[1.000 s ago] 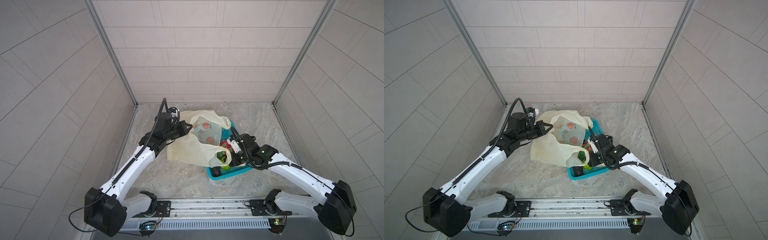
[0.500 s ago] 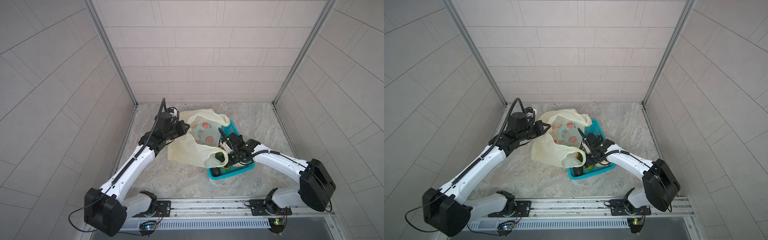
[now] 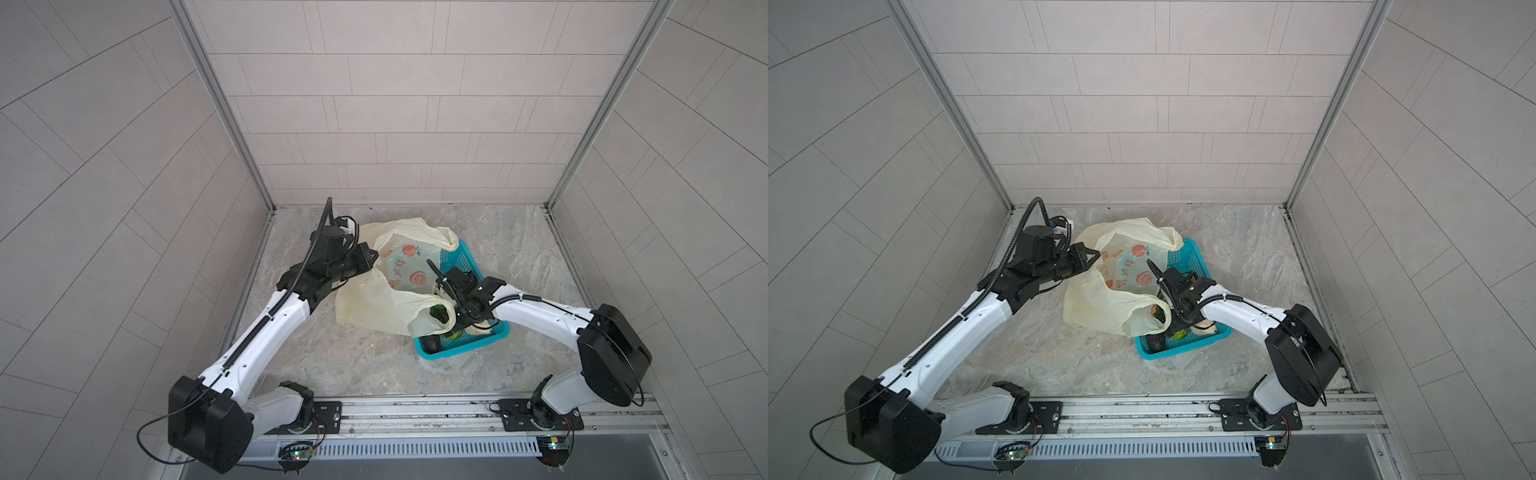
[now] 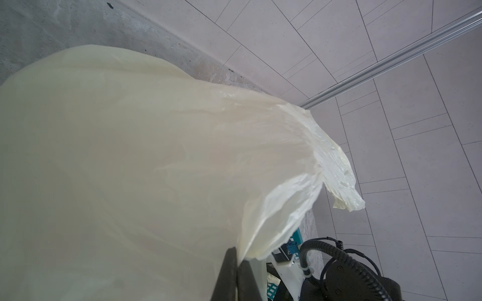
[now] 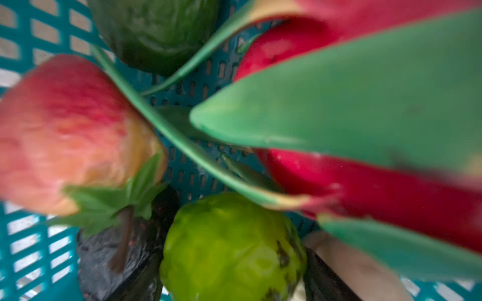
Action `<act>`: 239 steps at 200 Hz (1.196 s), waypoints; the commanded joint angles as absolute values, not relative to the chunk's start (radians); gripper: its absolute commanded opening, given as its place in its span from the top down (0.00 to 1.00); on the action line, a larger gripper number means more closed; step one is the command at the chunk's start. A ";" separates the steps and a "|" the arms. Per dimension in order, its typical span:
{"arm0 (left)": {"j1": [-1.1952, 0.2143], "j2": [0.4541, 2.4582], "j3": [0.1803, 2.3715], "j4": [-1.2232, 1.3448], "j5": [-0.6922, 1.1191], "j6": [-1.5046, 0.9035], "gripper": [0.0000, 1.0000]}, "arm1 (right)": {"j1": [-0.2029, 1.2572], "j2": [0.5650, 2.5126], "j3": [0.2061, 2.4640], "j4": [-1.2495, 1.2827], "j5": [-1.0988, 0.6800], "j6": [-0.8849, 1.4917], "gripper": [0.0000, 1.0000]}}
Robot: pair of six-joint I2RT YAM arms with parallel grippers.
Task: Place the fruits into the plastic bag
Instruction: Pick up the fruit from the bin.
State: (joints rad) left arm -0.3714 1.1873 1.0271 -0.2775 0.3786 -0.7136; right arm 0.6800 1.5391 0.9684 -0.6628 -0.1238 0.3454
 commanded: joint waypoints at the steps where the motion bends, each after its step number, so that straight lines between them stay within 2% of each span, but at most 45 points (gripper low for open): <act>1: -0.369 1.172 1.042 -0.262 0.380 -0.708 1.00 | 0.680 1.591 0.971 -0.656 -0.081 0.357 0.21; 20: -0.369 1.184 1.048 -0.259 0.383 -0.707 1.00 | 0.683 1.621 0.965 -0.637 -0.084 0.359 0.23; 36: -0.369 1.186 1.058 -0.265 0.383 -0.700 1.00 | 0.683 1.610 0.954 -0.618 -0.088 0.357 0.30; 48: -0.369 1.186 1.058 -0.268 0.382 -0.698 1.00 | 0.683 1.582 0.944 -0.603 -0.092 0.356 0.40; 75: -0.370 1.188 1.051 -0.270 0.382 -0.701 1.00 | 0.681 1.498 0.924 -0.595 -0.075 0.358 0.74; 90: -0.371 1.193 1.046 -0.268 0.382 -0.706 1.00 | 0.675 1.437 0.914 -0.595 -0.066 0.366 0.83; 167: -0.370 1.197 1.052 -0.265 0.381 -0.711 1.00 | 0.631 1.129 0.903 -0.611 -0.023 0.384 0.87; 239: -0.370 1.214 1.058 -0.260 0.407 -0.719 1.00 | 0.455 1.000 0.999 -0.679 -0.071 0.368 0.89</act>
